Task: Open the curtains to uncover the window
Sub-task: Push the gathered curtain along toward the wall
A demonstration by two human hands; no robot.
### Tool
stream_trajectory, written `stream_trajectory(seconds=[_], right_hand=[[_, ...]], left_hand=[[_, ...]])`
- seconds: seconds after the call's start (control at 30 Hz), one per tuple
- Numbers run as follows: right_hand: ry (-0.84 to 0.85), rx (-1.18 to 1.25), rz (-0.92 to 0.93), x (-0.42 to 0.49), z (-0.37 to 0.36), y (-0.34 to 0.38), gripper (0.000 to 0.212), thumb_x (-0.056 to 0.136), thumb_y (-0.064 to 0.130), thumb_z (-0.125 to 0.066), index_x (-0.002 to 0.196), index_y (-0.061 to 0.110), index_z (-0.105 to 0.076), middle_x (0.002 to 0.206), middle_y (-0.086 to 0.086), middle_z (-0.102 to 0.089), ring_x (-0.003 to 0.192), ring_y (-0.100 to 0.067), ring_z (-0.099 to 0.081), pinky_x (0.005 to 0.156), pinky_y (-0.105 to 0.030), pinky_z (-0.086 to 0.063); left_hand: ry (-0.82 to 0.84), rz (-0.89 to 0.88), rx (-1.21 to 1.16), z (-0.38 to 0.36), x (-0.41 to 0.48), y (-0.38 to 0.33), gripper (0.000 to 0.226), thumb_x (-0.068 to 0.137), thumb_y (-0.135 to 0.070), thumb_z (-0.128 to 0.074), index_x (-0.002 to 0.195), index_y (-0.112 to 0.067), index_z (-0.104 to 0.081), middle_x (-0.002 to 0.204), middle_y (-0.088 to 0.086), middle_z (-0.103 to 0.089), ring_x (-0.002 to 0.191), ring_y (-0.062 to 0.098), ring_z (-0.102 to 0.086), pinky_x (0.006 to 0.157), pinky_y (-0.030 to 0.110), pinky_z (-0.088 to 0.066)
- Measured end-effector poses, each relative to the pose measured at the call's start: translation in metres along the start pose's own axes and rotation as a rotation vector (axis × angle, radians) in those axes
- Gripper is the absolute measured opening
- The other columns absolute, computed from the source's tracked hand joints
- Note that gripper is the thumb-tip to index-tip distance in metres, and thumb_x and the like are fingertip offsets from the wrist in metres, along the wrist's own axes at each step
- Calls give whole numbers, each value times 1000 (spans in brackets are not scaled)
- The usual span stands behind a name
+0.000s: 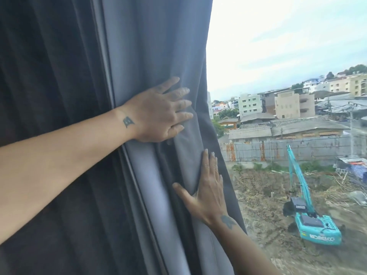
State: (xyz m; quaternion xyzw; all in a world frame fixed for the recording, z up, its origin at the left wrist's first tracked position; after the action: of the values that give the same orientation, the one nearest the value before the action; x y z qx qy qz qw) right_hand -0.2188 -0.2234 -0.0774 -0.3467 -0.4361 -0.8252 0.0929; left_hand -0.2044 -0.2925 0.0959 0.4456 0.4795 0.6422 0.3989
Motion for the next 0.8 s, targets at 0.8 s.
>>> stream_trajectory(seconds=[0.8], right_hand=[[132,92,94,-9,-217,87,80,75,66,-23,131,37,26,145,-1,30,134,-13,29,113,-50,7]], left_hand=[[313,53,94,-120,-195,25,67,89,-44,-11,129,-22,-59,137,7,-56,135,30,-38,110,48,-2]])
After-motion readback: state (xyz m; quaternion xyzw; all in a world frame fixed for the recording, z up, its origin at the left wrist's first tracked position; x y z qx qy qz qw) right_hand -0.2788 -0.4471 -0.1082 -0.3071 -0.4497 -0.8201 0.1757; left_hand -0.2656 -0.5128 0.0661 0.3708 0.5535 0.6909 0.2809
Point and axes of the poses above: each hand's wrist, its own x-axis towards the middle knuckle, its own z-axis out of the back of the hand, y = z × x, the point moved 6 cm from there along x, towards the middle knuckle
